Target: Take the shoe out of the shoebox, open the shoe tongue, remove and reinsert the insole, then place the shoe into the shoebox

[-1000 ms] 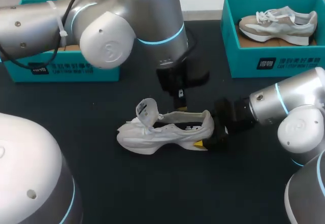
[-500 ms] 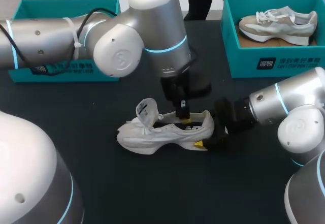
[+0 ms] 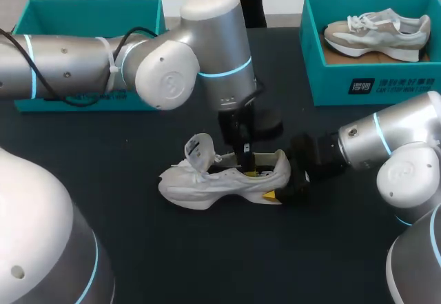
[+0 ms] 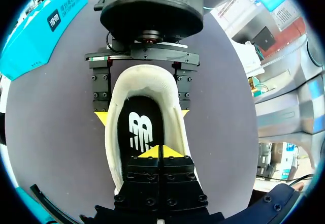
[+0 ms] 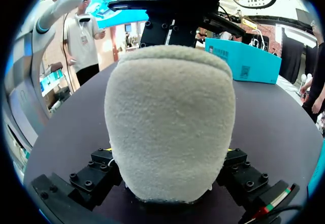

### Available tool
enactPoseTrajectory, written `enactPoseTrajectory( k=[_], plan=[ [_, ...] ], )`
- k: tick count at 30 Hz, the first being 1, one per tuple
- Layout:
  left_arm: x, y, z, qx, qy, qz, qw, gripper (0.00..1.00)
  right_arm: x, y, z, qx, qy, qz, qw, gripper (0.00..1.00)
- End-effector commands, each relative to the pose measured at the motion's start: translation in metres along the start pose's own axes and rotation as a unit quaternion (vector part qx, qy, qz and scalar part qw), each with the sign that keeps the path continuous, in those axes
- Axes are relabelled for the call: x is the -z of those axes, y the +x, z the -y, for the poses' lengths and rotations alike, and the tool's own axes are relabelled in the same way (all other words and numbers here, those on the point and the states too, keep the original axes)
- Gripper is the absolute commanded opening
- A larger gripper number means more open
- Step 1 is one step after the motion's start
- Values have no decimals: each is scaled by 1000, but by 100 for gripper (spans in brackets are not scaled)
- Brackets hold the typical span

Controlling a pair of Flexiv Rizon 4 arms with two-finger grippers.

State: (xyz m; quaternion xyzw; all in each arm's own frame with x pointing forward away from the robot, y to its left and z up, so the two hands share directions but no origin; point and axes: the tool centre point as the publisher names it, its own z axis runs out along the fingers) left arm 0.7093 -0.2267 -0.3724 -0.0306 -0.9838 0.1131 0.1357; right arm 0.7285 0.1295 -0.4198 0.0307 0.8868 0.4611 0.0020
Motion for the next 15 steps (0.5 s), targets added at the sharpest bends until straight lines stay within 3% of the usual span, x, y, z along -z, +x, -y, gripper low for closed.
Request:
enactPoseTrajectory(
  k=[1, 10, 12, 13, 15],
  plan=[
    [-13, 0, 2, -5, 4, -7, 1000, 0, 0, 0, -1, 0, 2, 1, 1000, 0],
    [-23, 2, 2, -6, -15, -14, 1000, 0, 0, 0, -1, 0, 2, 1, 1000, 0],
    [-23, 2, 0, -1, -16, -11, 1000, 31, 0, 0, -1, 0, 2, 1, 1000, 0],
    [-22, 2, -1, -2, -17, -8, 1000, 38, 0, 0, -1, 0, 2, 1, 1000, 0],
    [-21, 2, -3, 0, -19, -5, 1000, 38, 0, 0, -1, 0, 2, 1, 1000, 0]
  ],
)
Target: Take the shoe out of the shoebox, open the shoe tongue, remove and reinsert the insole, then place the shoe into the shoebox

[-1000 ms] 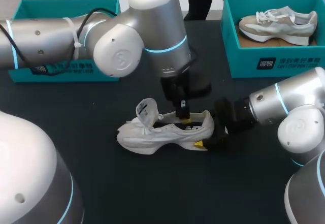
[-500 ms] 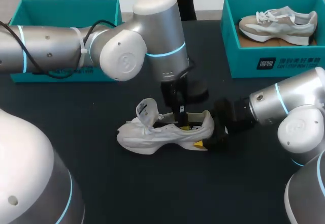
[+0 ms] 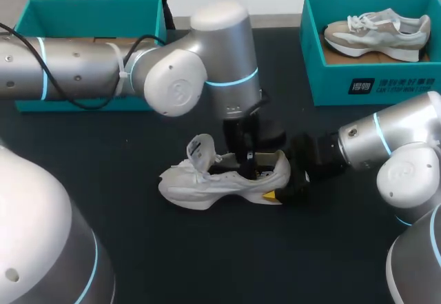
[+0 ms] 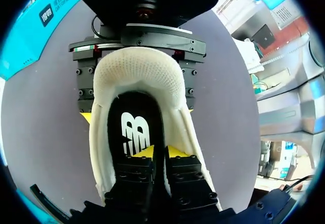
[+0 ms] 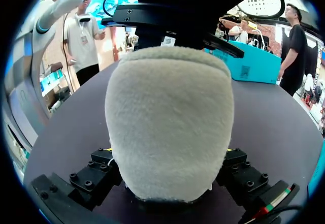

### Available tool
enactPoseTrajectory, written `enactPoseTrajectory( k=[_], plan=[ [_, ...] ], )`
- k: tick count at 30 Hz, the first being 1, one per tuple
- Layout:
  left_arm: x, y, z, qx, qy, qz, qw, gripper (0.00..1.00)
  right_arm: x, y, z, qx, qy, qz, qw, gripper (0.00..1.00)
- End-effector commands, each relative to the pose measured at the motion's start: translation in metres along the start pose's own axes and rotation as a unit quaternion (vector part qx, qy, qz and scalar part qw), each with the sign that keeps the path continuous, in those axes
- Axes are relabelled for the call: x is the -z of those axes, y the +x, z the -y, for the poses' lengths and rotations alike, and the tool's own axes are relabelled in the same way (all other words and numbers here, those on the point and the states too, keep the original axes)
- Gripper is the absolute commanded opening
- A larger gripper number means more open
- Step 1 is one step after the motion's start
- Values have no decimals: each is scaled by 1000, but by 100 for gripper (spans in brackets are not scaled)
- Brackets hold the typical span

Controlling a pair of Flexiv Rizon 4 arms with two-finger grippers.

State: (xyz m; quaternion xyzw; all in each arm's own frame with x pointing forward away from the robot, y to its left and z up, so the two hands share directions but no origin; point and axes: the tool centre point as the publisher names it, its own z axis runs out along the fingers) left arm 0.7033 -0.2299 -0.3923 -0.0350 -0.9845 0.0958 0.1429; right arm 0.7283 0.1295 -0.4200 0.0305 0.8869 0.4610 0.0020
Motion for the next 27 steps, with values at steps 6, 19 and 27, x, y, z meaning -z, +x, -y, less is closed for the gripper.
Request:
enactPoseTrajectory(
  k=[6, 19, 27],
  plan=[
    [0, 3, -5, 4, -12, 10, 1000, 44, 0, 0, -1, 0, 2, 1, 1000, 0],
    [-13, -14, -15, 5, -53, 68, 996, 40, 0, 0, -1, 0, 2, 1, 1000, 0],
    [-21, -25, -18, 16, -59, 76, 995, 0, 0, 0, -1, 0, 2, 1, 1000, 0]
  ],
)
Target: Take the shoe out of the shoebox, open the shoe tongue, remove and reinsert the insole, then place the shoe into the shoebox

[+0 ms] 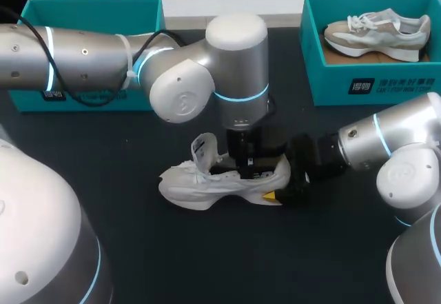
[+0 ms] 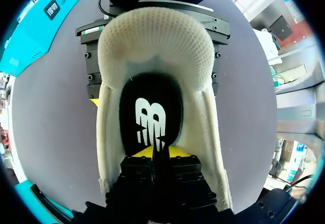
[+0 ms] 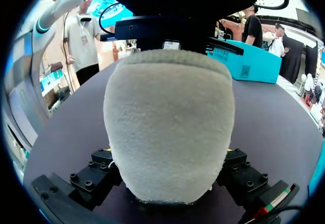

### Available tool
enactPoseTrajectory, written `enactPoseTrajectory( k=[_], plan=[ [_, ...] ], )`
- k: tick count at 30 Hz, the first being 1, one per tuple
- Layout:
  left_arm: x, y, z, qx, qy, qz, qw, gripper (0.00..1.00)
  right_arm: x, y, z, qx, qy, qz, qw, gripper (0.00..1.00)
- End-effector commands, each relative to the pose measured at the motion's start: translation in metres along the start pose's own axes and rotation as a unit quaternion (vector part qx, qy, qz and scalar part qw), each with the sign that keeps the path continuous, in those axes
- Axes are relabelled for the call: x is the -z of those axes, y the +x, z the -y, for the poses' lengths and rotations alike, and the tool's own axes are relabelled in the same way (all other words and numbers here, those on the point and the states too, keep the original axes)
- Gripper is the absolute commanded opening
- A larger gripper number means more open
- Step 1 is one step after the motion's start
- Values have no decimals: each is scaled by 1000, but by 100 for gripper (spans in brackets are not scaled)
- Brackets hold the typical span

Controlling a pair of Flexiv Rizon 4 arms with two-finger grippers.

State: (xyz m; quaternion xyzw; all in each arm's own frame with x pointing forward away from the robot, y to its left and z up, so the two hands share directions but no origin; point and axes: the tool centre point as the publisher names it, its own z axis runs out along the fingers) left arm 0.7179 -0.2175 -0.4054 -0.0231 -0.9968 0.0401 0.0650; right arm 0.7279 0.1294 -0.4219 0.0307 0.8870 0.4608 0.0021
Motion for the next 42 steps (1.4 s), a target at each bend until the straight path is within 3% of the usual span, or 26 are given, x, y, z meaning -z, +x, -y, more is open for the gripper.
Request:
enactPoseTrajectory(
  k=[1, 10, 15, 30, 42],
  plan=[
    [-16, -6, -1, 4, -3, -1, 1000, 0, 1, 0, -3, 0, 1, 1, 1000, 0],
    [21, 4, -10, 27, 17, 8, 999, 0, 1, 0, -3, 0, 1, 1, 1000, 0],
    [26, 7, -19, 38, 53, -23, 998, 0, 1, 0, -3, 0, 1, 1, 1000, 0],
    [55, 25, -21, 47, 111, -20, 993, 0, 1, 0, -3, 0, 1, 1, 1000, 0],
    [68, 39, -43, 84, 133, -4, 988, 0, 1, 0, -3, 0, 1, 1, 1000, 0]
  ],
)
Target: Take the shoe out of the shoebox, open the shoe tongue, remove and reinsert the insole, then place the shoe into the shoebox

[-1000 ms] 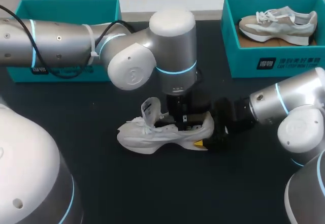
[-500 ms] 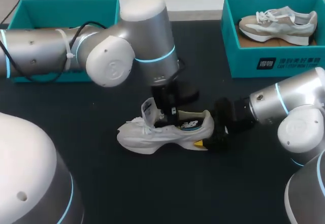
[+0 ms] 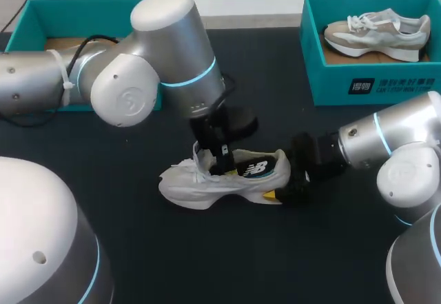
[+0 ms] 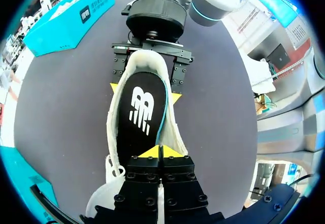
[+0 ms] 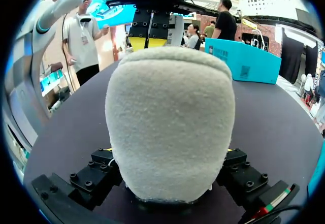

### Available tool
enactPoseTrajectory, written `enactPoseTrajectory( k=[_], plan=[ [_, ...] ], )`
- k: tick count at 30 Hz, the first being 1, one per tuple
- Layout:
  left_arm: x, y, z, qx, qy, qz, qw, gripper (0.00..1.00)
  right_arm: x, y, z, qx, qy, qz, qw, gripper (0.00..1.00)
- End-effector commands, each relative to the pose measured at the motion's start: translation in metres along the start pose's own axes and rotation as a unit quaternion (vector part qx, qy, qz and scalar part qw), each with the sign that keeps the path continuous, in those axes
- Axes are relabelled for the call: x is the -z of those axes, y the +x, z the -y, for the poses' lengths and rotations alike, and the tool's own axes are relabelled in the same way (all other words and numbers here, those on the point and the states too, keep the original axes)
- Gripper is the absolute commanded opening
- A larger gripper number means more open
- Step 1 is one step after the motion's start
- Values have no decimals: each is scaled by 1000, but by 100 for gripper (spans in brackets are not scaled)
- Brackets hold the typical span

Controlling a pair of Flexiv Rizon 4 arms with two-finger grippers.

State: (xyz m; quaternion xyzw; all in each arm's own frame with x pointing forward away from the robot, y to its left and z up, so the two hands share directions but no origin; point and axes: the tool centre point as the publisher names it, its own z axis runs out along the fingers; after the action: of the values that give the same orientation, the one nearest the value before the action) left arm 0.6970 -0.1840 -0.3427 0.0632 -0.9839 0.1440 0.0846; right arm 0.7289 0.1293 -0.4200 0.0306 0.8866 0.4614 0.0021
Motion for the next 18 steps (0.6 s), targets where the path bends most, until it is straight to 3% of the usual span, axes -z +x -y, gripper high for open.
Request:
enactPoseTrajectory(
  k=[1, 7, 18],
  plan=[
    [10, 7, -16, 5, 26, 11, 1000, 0, 0, 1, -1, 0, 2, 1, 1000, 0],
    [15, 6, -13, 1, 30, 15, 999, 0, 0, 1, -1, 0, 2, 1, 1000, 0],
    [3, -11, 14, -46, 21, 10, 999, 0, 0, 1, -1, 0, 2, 1, 1000, 0]
  ],
)
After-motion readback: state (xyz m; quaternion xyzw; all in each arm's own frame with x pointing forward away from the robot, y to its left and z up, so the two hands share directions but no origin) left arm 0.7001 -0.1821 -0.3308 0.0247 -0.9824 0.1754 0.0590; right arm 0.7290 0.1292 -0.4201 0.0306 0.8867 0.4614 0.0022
